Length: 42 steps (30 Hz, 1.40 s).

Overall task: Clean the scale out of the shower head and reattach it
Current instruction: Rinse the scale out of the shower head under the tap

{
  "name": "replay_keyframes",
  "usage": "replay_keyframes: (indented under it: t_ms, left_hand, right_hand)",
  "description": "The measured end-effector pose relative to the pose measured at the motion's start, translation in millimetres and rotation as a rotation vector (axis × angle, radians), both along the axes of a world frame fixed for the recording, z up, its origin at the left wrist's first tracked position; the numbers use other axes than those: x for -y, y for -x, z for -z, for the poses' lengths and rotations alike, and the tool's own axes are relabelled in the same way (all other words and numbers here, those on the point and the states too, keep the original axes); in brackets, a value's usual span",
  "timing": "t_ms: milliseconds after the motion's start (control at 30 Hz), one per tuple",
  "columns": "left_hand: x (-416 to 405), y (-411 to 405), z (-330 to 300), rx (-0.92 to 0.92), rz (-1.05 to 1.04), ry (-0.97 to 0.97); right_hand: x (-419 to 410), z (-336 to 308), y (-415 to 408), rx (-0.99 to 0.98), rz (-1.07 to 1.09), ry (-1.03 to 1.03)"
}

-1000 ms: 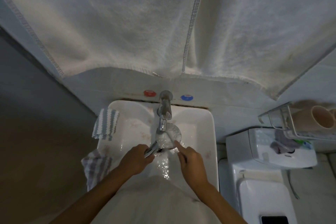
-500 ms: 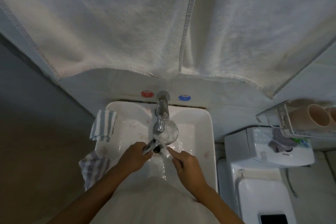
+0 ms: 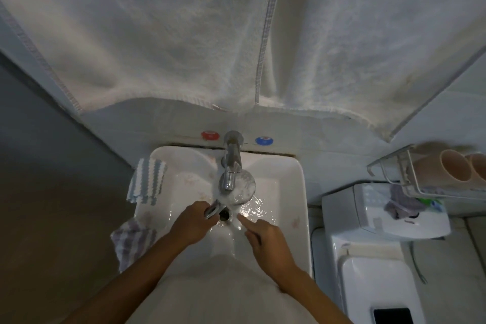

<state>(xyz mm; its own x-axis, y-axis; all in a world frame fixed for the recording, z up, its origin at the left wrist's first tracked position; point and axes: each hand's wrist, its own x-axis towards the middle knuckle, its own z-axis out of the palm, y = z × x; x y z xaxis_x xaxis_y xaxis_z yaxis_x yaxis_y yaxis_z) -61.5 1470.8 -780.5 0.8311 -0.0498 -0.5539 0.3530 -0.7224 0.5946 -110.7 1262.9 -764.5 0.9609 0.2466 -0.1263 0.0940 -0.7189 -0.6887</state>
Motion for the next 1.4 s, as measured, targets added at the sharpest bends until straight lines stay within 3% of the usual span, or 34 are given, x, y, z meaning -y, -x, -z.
replay_keyframes:
  t_ms: [167,300,433,600,733,867,1033,1167,1300,1400]
  left_hand:
    - [1,-1,-2,-0.030,-0.027,0.032]
    - [0,-2,-4,-0.045,-0.037,0.039]
    - [-1,-3,-5,-0.058,-0.047,0.047]
    - [-3,0,-6,-0.060,-0.033,0.050]
    - [-6,4,-6,-0.068,-0.031,0.048]
    - [-8,8,-3,-0.083,-0.041,0.037]
    - [-11,10,-2,-0.078,-0.047,0.047]
    - [-13,10,-2,-0.057,-0.047,0.036]
    - [-13,10,-1,-0.050,-0.037,0.036]
    - [-16,13,3,-0.041,-0.027,0.014]
  right_hand:
    - [5,3,-4,0.019,0.117,0.040]
    - [1,-1,0,0.003,0.011,0.010]
    - [4,2,-4,0.025,0.095,0.068]
    - [1,1,-1,-0.008,0.012,0.032]
    - [6,4,-4,0.023,0.143,0.049]
    - [1,3,-1,-0.009,0.012,-0.013]
    - [5,6,-5,0.018,0.137,0.023]
    - [0,5,0,-0.004,-0.007,-0.015]
    - [6,9,-5,0.031,0.173,0.016]
    - [3,7,-2,0.012,0.079,-0.028]
